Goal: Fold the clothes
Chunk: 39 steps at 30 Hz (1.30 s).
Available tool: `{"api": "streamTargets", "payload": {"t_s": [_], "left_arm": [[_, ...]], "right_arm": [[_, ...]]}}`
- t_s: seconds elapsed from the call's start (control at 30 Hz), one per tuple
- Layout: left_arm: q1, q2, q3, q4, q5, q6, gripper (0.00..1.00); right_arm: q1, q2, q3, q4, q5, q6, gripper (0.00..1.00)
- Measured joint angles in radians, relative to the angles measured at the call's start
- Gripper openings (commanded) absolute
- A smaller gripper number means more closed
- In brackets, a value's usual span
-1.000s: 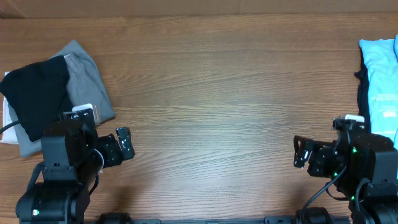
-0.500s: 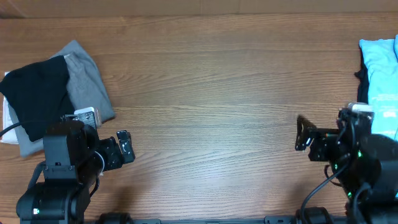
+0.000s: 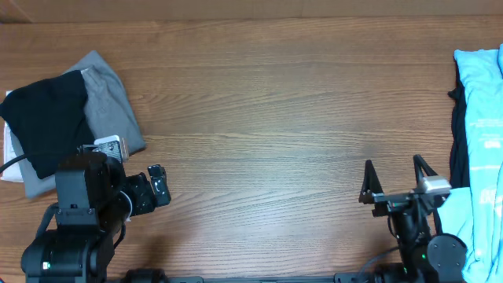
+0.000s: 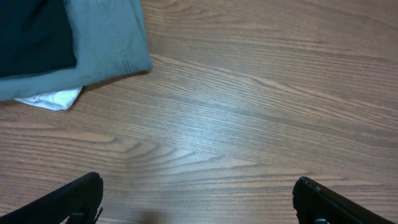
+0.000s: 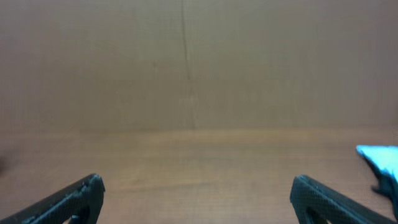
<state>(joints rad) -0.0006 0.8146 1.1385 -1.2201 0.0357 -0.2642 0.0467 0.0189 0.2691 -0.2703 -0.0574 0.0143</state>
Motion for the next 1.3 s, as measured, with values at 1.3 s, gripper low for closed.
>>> {"api": "streamTargets", "payload": {"t_s": [1.3], "left_arm": [[0.000,-0.056,-0.015,0.003,-0.035,0.017,1.00]], "right_arm": [[-0.027,-0.003,-0.251,0.185,-0.013,-0.064,1.00]]}}
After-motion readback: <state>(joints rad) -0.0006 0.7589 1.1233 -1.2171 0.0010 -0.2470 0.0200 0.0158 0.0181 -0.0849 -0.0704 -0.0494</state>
